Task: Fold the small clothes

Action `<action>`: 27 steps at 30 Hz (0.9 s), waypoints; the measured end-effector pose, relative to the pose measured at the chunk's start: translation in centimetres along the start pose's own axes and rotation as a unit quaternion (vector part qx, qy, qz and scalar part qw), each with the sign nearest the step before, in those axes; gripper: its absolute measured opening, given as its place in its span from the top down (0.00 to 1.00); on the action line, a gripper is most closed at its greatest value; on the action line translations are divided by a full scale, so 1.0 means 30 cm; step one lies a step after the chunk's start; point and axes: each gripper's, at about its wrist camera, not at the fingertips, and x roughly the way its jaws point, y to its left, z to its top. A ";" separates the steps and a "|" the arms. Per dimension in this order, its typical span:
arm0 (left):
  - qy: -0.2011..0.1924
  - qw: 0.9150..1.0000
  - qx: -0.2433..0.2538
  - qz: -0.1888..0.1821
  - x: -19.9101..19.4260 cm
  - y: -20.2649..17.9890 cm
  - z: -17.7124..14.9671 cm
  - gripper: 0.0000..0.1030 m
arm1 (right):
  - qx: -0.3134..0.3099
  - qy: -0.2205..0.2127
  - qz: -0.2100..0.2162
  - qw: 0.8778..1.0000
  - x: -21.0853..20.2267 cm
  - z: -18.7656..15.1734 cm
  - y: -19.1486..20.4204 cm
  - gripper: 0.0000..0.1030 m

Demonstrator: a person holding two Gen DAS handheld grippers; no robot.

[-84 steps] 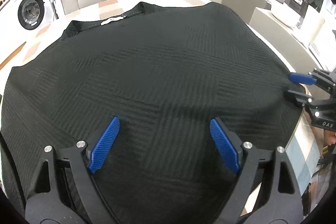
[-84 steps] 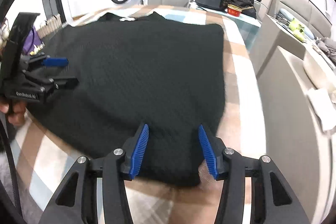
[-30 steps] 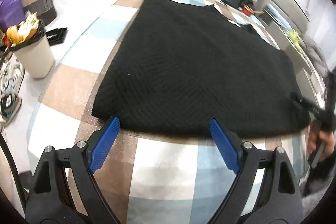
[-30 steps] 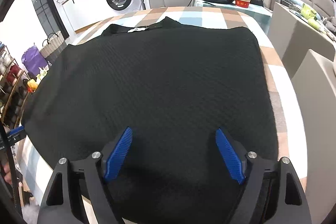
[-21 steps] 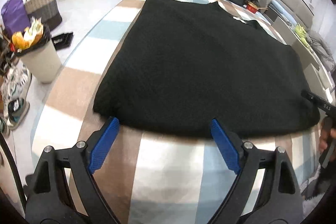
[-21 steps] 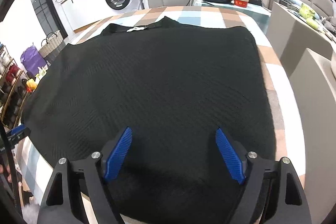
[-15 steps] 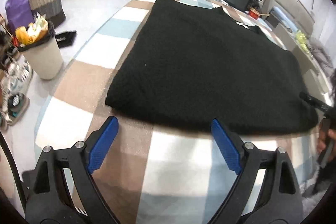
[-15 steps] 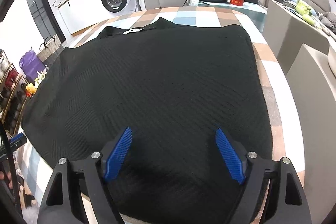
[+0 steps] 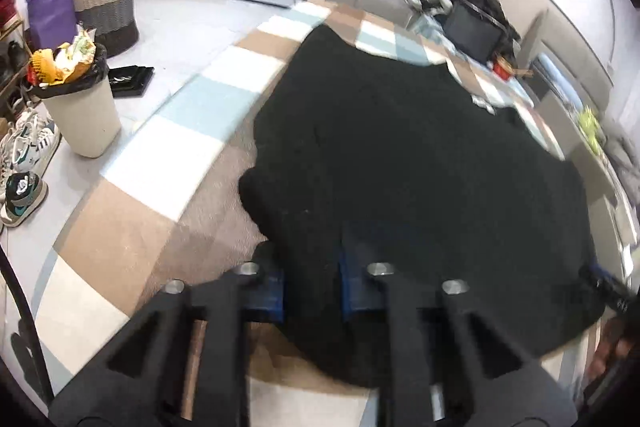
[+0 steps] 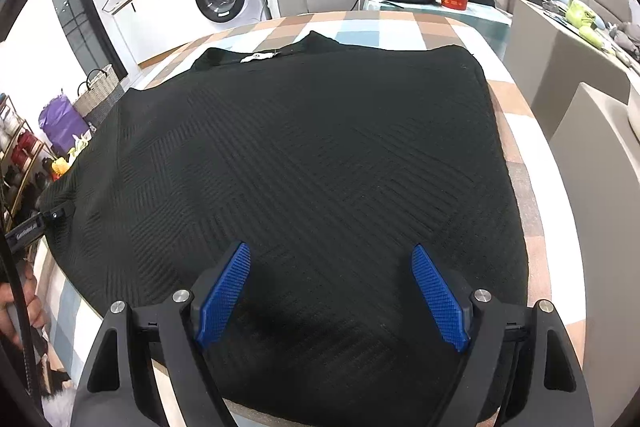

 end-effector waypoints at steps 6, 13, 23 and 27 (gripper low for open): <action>-0.017 0.999 -0.033 -0.039 -0.042 0.052 0.020 0.87 | -0.004 -0.002 0.000 1.000 -0.005 0.008 0.010 0.18; -0.045 0.997 0.015 -0.065 -0.123 -0.052 0.059 0.87 | 0.006 -0.003 0.003 1.000 0.000 0.017 -0.006 0.18; -0.060 0.958 0.177 -0.218 -0.180 -0.562 0.098 0.88 | 0.024 -0.025 -0.003 0.999 -0.073 0.015 -0.060 0.18; -0.012 0.933 0.235 -0.272 -0.126 -0.773 0.017 0.86 | 0.042 -0.027 -0.020 0.999 -0.106 0.002 -0.113 0.18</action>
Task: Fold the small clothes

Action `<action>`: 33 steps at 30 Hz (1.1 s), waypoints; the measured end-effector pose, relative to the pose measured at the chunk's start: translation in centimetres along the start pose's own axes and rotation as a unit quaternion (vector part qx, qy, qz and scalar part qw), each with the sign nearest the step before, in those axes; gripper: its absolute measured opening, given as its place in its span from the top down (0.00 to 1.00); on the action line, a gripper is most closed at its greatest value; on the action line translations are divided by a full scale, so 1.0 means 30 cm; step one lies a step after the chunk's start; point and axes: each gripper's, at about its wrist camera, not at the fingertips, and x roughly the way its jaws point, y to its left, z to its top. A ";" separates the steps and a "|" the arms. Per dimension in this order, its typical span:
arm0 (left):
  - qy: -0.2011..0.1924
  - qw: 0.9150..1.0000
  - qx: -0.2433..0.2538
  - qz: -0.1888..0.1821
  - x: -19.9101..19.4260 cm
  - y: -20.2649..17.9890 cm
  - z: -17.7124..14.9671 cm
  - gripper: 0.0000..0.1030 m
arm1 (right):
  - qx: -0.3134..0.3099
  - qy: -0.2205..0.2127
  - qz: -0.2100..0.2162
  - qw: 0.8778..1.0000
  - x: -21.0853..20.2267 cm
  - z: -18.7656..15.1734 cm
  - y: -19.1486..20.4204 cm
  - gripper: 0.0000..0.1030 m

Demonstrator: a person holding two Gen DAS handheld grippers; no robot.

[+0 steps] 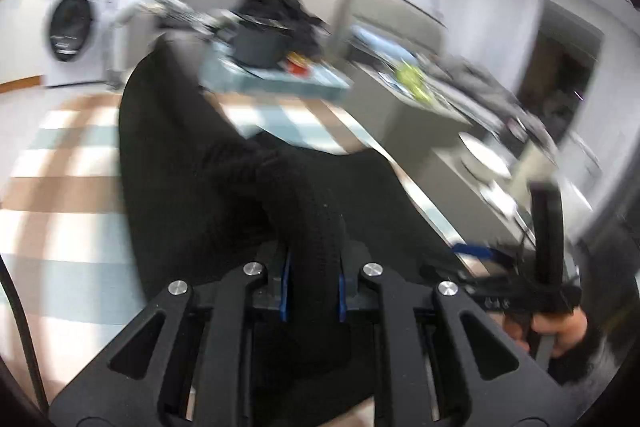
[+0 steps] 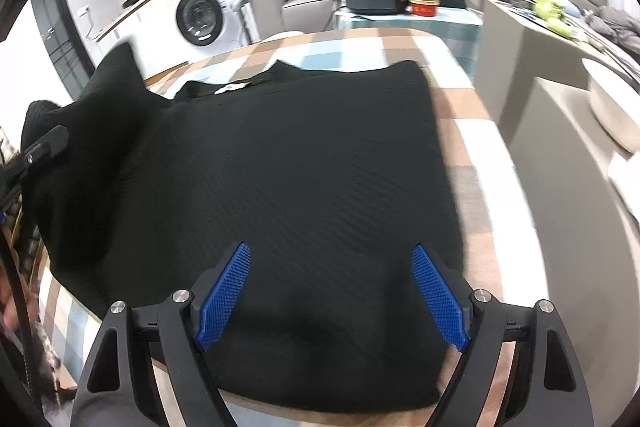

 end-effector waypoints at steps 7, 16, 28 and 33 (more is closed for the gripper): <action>0.118 0.991 -0.021 -0.062 0.150 -0.034 -0.103 0.43 | 0.034 -0.003 -0.031 0.999 -0.051 -0.022 -0.090 0.18; 0.089 0.995 -0.025 0.044 0.038 0.116 -0.147 0.35 | 0.021 -0.007 0.035 0.999 -0.054 0.024 -0.020 0.18; 0.157 0.986 0.045 0.032 -0.056 0.160 -0.299 0.34 | -0.001 0.030 0.069 0.997 0.014 0.062 0.099 0.18; 0.128 0.991 0.011 0.034 -0.119 0.198 -0.266 0.34 | 0.005 0.023 0.128 0.991 0.007 0.087 0.133 0.21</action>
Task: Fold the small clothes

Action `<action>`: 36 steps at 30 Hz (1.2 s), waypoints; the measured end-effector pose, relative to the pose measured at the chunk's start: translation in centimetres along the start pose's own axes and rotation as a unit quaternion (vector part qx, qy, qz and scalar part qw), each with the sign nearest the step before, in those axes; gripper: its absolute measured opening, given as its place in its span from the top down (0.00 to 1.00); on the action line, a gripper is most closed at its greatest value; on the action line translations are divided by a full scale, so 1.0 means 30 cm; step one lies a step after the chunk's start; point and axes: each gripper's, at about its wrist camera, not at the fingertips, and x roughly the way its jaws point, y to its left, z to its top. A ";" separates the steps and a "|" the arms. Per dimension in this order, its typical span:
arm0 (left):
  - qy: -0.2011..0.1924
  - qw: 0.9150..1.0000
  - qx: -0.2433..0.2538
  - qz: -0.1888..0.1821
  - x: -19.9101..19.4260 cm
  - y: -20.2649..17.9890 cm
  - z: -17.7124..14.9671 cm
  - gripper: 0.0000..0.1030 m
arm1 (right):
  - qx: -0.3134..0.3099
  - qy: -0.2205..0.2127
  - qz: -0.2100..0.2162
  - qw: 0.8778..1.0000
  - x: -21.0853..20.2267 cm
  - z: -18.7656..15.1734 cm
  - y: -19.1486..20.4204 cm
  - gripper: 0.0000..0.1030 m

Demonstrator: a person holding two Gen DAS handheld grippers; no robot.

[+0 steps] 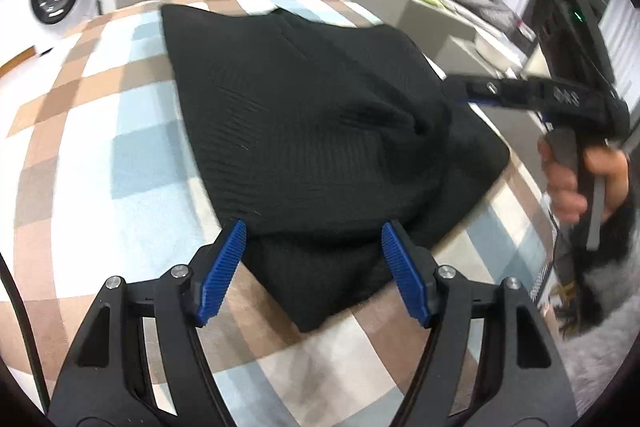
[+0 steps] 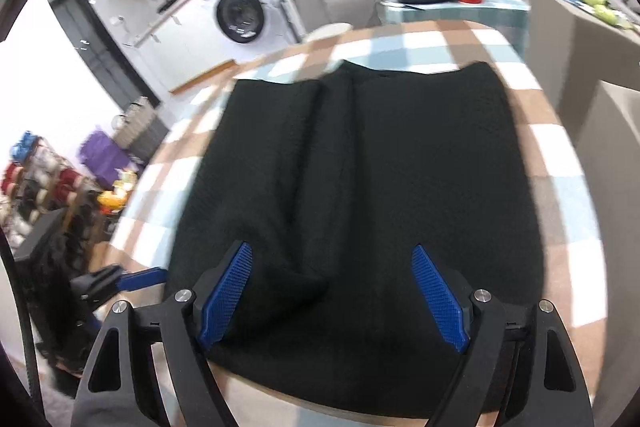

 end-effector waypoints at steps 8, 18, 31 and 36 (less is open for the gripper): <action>-0.016 0.998 -0.056 0.008 -0.008 0.080 0.030 0.32 | -0.081 0.048 0.041 0.995 0.113 0.006 0.134 0.48; -0.027 0.997 -0.069 0.002 -0.018 0.111 0.047 0.32 | -0.097 0.059 0.036 0.993 0.061 -0.073 0.118 0.95; -0.011 0.999 -0.051 -0.006 0.004 0.053 0.037 0.27 | -0.041 0.109 0.019 0.993 0.048 -0.186 0.024 0.92; -0.004 0.999 -0.047 -0.019 0.030 0.031 0.024 0.27 | -0.027 0.068 0.058 0.996 0.012 -0.147 0.016 0.75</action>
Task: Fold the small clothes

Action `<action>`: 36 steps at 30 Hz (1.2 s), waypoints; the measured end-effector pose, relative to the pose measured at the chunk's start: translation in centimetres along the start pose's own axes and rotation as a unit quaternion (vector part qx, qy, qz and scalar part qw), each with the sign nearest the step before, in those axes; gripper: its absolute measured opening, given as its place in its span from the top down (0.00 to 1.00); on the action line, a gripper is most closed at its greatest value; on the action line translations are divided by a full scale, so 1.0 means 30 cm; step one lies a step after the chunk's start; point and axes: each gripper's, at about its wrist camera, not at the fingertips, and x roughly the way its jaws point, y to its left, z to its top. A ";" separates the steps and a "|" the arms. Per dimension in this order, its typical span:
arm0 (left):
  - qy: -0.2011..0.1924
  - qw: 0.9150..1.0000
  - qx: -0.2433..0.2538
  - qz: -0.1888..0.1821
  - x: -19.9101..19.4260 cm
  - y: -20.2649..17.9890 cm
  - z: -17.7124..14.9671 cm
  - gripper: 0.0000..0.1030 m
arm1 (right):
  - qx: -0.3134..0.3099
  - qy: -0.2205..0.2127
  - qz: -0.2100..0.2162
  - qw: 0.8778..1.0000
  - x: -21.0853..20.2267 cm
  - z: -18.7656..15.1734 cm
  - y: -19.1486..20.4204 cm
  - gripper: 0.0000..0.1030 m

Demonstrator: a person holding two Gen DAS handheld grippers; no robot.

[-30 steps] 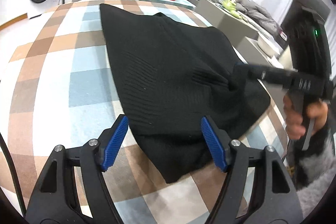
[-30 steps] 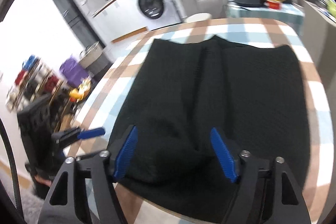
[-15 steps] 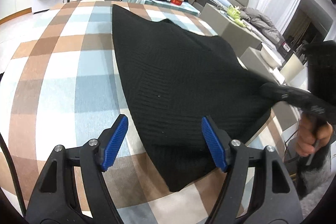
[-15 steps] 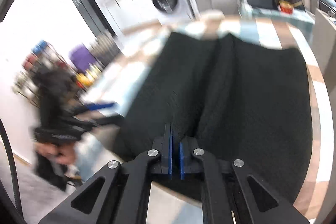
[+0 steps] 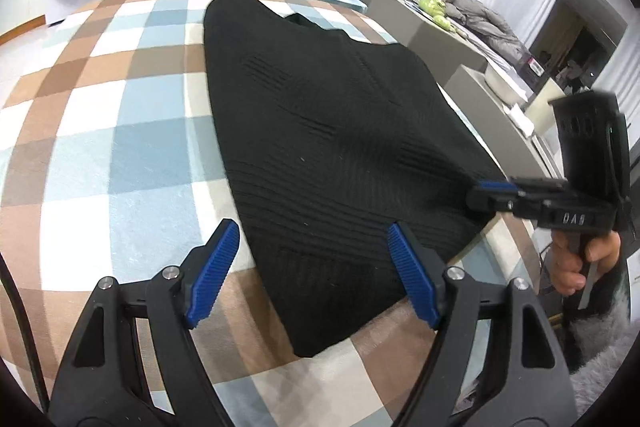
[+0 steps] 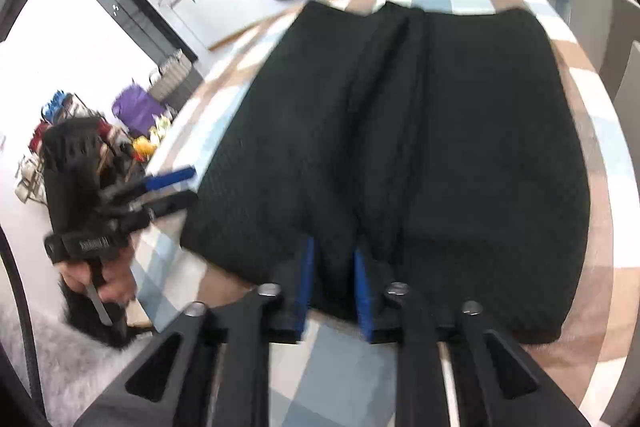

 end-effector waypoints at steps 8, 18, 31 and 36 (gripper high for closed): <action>0.012 1.000 -0.003 0.019 0.022 0.013 -0.022 0.27 | -0.010 0.046 -0.002 0.999 0.037 -0.048 -0.009 0.89; 0.000 0.998 -0.053 0.035 0.050 0.090 0.030 0.27 | 0.082 -0.055 -0.021 0.995 0.036 0.136 -0.132 0.56; -0.005 0.996 -0.078 0.046 0.056 0.153 0.050 0.27 | 0.064 -0.065 -0.035 0.995 0.192 0.330 -0.149 0.95; -0.012 0.997 -0.066 0.042 0.046 0.131 0.070 0.27 | -0.008 -0.130 -0.086 0.988 0.017 0.321 -0.081 0.96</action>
